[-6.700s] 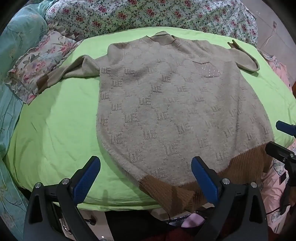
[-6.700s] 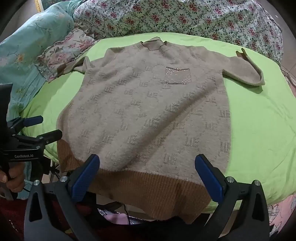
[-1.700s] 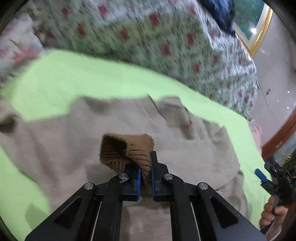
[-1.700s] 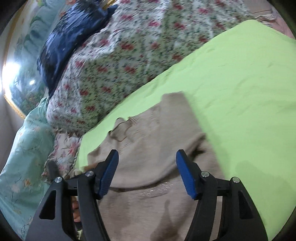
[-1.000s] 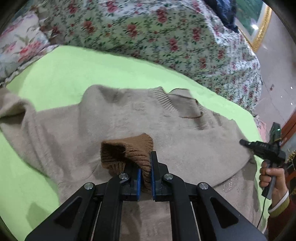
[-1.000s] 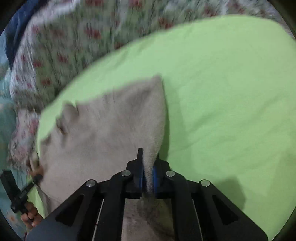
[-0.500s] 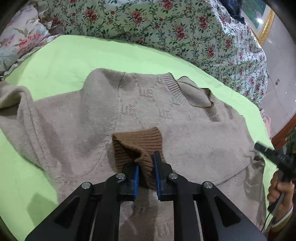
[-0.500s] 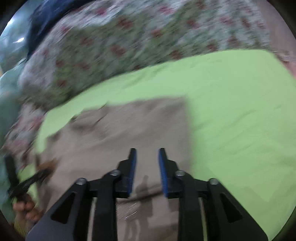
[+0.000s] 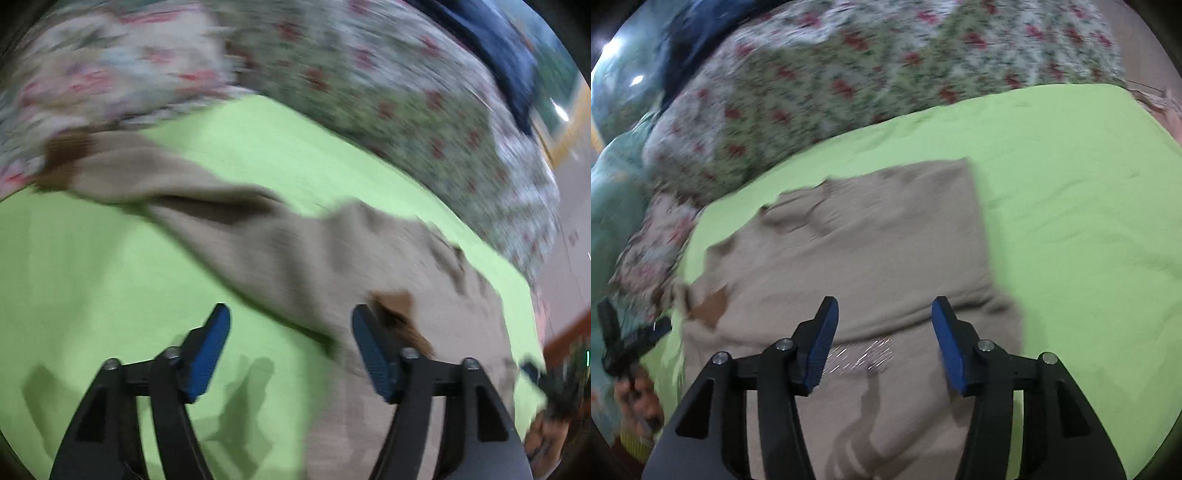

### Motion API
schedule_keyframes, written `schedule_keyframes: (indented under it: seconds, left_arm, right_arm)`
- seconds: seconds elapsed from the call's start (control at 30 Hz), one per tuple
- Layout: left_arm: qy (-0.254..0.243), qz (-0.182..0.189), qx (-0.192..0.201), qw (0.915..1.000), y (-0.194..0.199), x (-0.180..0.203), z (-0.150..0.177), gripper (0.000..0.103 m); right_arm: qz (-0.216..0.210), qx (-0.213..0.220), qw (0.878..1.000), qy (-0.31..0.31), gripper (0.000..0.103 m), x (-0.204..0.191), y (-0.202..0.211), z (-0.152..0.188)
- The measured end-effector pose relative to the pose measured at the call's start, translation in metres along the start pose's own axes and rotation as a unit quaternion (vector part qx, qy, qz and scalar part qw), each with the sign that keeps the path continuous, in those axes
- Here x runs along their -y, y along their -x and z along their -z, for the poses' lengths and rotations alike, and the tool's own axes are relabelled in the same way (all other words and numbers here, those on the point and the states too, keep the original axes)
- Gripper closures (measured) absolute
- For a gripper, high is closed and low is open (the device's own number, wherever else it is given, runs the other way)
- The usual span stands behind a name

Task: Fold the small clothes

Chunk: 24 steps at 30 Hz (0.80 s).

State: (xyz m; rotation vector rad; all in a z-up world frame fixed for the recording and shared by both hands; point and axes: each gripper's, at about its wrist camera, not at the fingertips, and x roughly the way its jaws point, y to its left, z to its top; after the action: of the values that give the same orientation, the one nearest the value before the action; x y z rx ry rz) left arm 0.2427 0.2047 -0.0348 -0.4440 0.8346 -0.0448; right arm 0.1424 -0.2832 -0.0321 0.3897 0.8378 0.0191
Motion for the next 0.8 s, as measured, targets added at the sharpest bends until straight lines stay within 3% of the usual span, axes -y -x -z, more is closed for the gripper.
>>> schedule_keyframes:
  seconds: [0.1,0.27,0.4,0.5,0.53,0.57,0.6,0.63,0.8]
  left_arm:
    - [0.086,-0.011,0.019,0.996,0.002,-0.056,-0.021,0.025]
    - [0.216,-0.005,0.042,0.9755,-0.019,-0.141,-0.055,0.024]
    - [0.272,0.003,0.066,0.96,-0.04,-0.185,-0.084,0.024]
    - [0.288,-0.008,0.088,0.9536,-0.046,-0.2,-0.105,0.028]
    - [0.286,-0.018,0.093,0.9536,-0.047,-0.204,-0.111,0.042]
    - [0.279,-0.03,0.093,0.9553,-0.049,-0.206,-0.115,0.074]
    - [0.273,-0.027,0.081,0.9583,-0.053,-0.209,-0.119,0.091]
    - [0.273,-0.016,0.074,0.9591,-0.055,-0.21,-0.12,0.096]
    - [0.207,-0.013,0.105,0.9725,-0.018,-0.174,-0.121,0.097]
  right_arm:
    - [-0.022,-0.022,1.0,0.0,0.049,-0.02,-0.011,0.014]
    - [-0.041,-0.055,0.998,-0.003,0.049,-0.038,-0.024,0.034]
    - [-0.04,-0.064,0.997,-0.002,0.049,-0.045,-0.031,0.035]
    - [-0.04,-0.07,0.997,-0.006,0.049,-0.046,-0.033,0.035]
    - [-0.043,-0.072,0.996,-0.01,0.049,-0.046,-0.034,0.035]
    - [-0.044,-0.073,0.996,-0.013,0.049,-0.046,-0.035,0.036]
    - [-0.044,-0.074,0.996,-0.015,0.049,-0.047,-0.034,0.037]
    - [-0.044,-0.075,0.996,-0.015,0.049,-0.047,-0.034,0.037]
    - [-0.045,-0.07,0.996,-0.014,0.049,-0.047,-0.027,0.039]
